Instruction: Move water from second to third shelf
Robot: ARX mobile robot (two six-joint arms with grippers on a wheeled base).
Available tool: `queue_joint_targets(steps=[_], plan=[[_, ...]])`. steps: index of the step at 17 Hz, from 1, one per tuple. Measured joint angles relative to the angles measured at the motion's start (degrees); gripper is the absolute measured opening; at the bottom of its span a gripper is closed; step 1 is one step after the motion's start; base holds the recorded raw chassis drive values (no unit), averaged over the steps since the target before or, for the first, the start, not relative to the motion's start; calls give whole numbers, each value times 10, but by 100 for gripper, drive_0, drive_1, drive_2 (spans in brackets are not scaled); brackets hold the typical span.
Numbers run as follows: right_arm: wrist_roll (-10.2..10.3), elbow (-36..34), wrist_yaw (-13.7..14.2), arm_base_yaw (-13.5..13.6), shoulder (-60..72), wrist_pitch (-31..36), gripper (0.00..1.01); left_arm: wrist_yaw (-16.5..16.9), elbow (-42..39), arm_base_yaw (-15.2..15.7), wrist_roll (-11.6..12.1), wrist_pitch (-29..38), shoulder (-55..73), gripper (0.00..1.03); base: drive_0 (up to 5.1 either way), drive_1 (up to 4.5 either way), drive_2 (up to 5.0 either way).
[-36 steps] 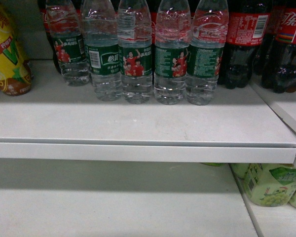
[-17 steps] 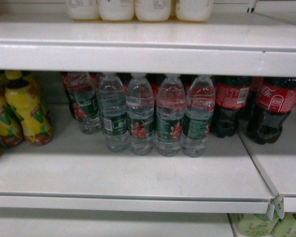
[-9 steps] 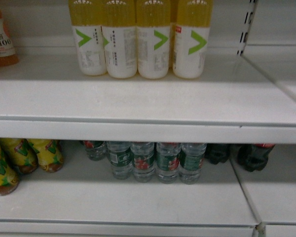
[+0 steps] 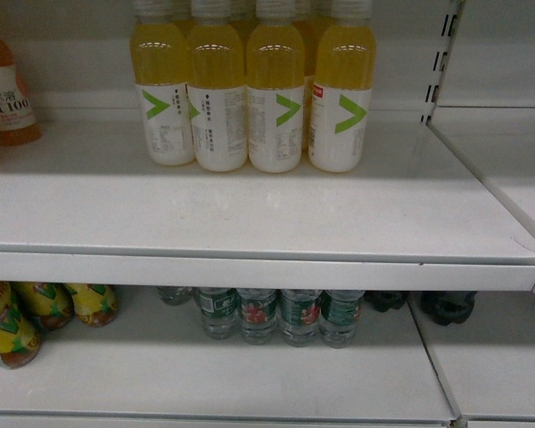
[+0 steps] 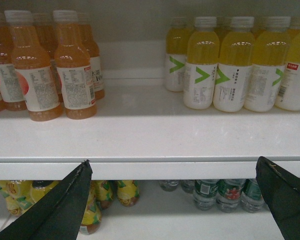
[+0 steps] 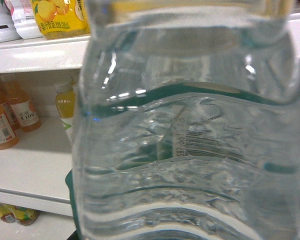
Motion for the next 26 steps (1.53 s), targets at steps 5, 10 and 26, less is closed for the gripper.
queue_joint_targets(steps=[5, 10, 26], plan=[[0, 0, 0, 0, 0, -1, 42, 0, 0, 0, 0, 0, 0, 98, 0, 0, 0], [0, 0, -1, 0, 0, -1, 42, 0, 0, 0, 0, 0, 0, 98, -89, 43, 43], [0, 0, -1, 0, 0, 1, 42, 0, 0, 0, 0, 1, 0, 98, -453, 220, 220]])
